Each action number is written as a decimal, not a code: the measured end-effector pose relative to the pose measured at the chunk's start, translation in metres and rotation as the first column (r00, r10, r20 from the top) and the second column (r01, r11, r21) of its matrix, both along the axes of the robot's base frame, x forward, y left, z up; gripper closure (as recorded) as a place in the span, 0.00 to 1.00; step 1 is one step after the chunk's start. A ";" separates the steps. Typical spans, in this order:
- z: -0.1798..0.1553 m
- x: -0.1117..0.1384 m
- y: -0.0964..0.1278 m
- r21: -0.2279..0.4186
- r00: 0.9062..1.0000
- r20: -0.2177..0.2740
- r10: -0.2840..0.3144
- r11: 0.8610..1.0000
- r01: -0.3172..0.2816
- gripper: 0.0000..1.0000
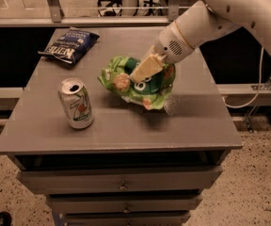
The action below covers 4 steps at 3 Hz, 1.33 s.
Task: Move green rice chip bag near 7up can
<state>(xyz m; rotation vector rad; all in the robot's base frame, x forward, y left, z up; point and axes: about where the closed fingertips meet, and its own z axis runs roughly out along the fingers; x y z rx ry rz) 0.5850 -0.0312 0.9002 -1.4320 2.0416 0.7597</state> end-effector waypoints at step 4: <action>-0.021 -0.022 0.038 -0.007 0.995 -0.104 0.008 1.000 -0.009 0.39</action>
Offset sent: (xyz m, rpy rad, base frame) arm -0.0220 0.0392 -0.0196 -0.0113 0.0968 -0.0018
